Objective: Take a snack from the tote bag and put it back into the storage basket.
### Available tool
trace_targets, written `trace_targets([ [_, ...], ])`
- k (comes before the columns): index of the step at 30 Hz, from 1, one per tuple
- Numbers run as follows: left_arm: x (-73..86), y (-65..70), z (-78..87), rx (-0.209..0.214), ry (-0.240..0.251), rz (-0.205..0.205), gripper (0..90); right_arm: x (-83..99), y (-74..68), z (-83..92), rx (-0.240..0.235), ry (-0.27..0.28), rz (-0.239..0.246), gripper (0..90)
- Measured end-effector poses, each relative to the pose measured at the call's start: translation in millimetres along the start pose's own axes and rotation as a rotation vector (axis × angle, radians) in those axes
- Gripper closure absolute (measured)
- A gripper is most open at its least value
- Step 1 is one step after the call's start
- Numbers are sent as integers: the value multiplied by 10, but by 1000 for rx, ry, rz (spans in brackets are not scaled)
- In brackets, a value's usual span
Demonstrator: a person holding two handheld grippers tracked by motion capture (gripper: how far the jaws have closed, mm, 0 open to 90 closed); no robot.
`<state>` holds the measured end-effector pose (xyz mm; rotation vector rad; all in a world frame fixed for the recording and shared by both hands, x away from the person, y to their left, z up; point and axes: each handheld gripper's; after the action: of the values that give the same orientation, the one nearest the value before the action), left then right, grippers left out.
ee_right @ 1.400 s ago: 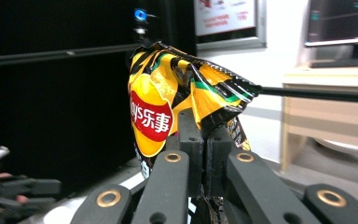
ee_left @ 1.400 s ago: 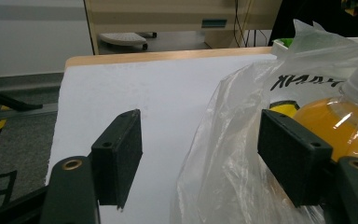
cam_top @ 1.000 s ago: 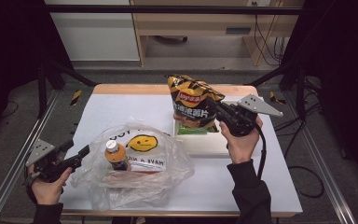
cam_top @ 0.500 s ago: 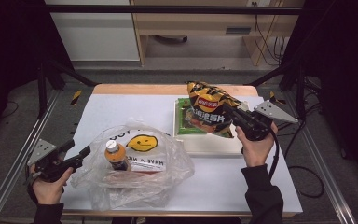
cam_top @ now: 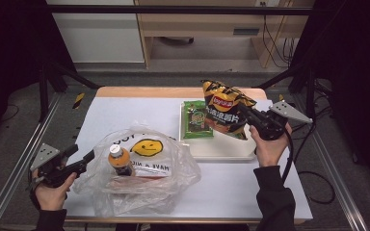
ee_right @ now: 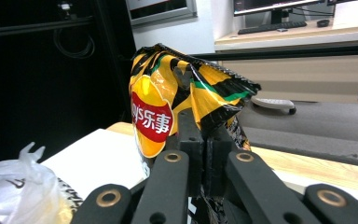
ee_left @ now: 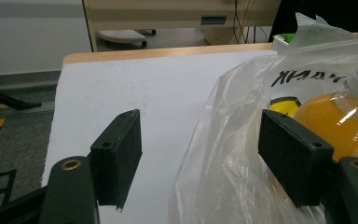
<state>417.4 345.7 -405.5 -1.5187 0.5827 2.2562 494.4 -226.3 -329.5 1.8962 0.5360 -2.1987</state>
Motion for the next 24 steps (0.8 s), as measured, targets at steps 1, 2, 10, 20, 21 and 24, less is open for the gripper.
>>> trace_targets([
  [1,2,-2,-1,0,2,2,300,1,11,-8,5,-1,-2,888],
  [2,3,-3,-1,-2,2,4,299,4,27,-15,8,-2,-1,888],
  [10,9,-1,-12,-4,-3,1,299,22,117,-31,31,-18,0,888],
  [20,11,-2,-13,-4,-4,0,299,77,205,-74,52,-43,-8,888],
  [21,13,-4,-15,-5,-5,0,299,103,236,-81,62,-50,-12,888],
  [24,16,-3,-21,-6,-6,1,299,134,278,-96,74,-66,-11,888],
])
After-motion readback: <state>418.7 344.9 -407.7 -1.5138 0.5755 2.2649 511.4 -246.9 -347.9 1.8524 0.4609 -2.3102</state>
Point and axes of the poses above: each handheld gripper's, and its own axes: z roughly backward along the jaws, x roughly out of its underside, y roughly to its right, and after that the axes turned 9 degrees about x, right-handed
